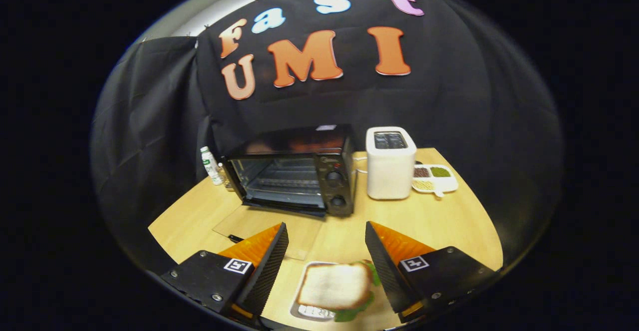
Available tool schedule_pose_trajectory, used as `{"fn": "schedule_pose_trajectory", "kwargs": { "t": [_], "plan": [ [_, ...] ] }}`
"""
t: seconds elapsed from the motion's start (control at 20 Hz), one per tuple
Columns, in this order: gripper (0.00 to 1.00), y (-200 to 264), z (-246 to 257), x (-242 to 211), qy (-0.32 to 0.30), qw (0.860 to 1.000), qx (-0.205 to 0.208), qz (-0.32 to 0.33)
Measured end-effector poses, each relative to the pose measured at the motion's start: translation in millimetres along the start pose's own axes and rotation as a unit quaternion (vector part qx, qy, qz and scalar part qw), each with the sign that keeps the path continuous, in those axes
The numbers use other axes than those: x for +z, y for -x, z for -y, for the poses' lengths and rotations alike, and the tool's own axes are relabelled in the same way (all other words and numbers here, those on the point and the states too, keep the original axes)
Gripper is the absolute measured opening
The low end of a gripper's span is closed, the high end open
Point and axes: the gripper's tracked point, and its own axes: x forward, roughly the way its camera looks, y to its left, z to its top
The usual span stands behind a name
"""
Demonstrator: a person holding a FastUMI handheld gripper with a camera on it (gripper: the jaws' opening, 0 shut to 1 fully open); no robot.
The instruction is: Open the toaster oven, put the food inside, and close the toaster oven door.
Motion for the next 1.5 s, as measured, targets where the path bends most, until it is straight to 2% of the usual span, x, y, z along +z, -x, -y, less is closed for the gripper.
{"fn": "schedule_pose_trajectory", "kwargs": {
  "t": [0.3, 0.55, 0.7, 0.85, 0.9, 1.0, 1.2, 1.5],
  "plan": [
    [0.96, 2, 28, -39, -0.086, 0.993, 0.034, -0.068],
    [0.96, -12, 18, -78, -0.177, 0.970, 0.096, -0.140],
    [0.95, -15, 11, -95, -0.194, 0.960, 0.120, -0.162],
    [0.80, -15, 4, -110, -0.212, 0.952, 0.124, -0.185],
    [0.67, -14, 5, -111, -0.211, 0.952, 0.122, -0.187],
    [0.48, -15, 4, -105, -0.218, 0.952, 0.117, -0.179],
    [0.37, -13, 6, -85, -0.217, 0.958, 0.102, -0.156],
    [0.35, -10, -15, -50, -0.220, 0.965, 0.100, -0.099]
  ]
}}
